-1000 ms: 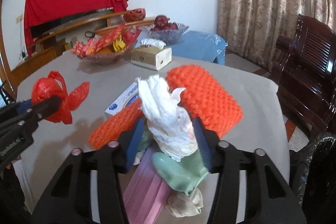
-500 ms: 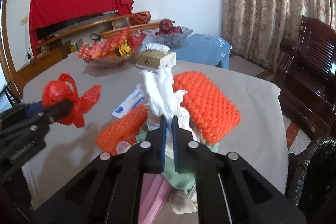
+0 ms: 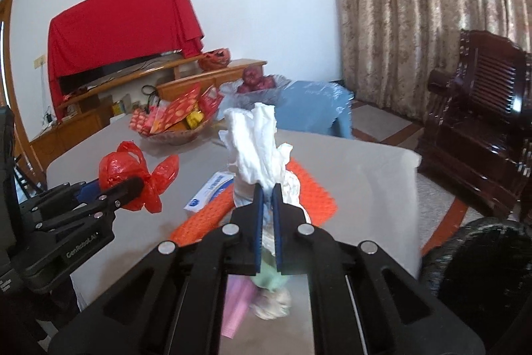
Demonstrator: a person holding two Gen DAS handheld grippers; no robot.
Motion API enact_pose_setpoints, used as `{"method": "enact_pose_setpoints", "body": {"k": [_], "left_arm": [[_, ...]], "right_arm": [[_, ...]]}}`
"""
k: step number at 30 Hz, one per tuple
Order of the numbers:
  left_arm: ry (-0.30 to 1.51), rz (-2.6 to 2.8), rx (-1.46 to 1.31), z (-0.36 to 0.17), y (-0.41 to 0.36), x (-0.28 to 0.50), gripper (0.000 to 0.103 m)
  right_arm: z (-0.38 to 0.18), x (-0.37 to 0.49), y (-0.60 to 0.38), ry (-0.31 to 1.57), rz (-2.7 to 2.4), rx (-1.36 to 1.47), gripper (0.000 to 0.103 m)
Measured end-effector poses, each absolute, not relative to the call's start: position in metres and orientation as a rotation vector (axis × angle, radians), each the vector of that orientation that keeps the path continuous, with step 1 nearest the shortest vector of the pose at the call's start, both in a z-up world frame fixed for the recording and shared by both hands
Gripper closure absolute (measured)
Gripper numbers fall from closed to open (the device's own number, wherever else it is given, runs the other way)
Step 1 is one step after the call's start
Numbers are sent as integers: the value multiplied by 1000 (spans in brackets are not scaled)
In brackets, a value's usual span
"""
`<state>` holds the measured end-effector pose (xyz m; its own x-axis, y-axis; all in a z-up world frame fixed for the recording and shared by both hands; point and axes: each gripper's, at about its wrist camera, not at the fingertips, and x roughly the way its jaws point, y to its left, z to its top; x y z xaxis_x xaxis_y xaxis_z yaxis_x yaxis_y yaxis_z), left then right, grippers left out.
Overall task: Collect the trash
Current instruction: 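Grasp the white tissue with the right gripper while the left gripper holds the red bag, then move both tools over the bin and open both grippers to drop items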
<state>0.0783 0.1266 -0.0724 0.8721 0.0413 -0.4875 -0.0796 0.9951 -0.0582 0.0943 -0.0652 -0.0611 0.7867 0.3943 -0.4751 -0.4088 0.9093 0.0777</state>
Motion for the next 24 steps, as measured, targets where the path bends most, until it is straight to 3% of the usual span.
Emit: {"method": "enact_pose_setpoints", "body": {"k": [13, 24], "left_arm": [[479, -219, -44, -56, 4, 86, 70], [476, -439, -6, -57, -109, 93, 70]], "right_arm": [[-45, 56, -194, 483, 157, 3, 98], [-76, 24, -306, 535, -117, 40, 98]]}}
